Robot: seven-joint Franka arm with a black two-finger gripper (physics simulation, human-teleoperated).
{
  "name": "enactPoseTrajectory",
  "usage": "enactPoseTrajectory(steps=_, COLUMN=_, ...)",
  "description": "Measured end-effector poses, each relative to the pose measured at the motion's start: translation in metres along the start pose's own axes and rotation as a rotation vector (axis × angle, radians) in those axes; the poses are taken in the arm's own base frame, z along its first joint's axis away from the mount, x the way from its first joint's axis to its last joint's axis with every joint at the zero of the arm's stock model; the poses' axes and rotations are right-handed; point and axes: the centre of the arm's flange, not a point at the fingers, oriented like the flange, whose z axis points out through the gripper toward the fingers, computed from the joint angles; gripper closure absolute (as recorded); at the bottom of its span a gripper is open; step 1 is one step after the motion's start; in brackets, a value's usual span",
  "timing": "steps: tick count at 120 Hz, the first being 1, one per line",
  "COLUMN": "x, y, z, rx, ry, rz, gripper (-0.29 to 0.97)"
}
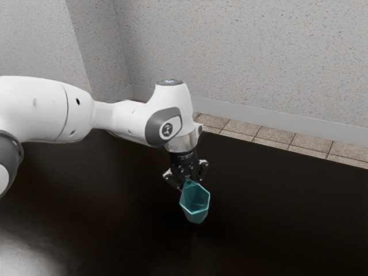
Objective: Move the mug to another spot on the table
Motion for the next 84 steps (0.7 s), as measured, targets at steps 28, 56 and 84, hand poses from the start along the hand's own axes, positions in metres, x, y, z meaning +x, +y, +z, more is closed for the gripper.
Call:
enactPoseTrajectory(steps=28, x=0.054, y=-0.094, z=-0.02, rx=0.024, ry=-0.022, rz=-0.153, gripper=0.75)
enactPoseTrajectory(steps=56, x=0.1, y=-0.156, z=-0.022, rx=0.04, ry=-0.052, rz=-0.283, gripper=0.75)
enactPoseTrajectory(steps=84, x=0.135, y=-0.185, z=-0.003, rx=0.081, ry=-0.069, rz=-0.357, gripper=0.79)
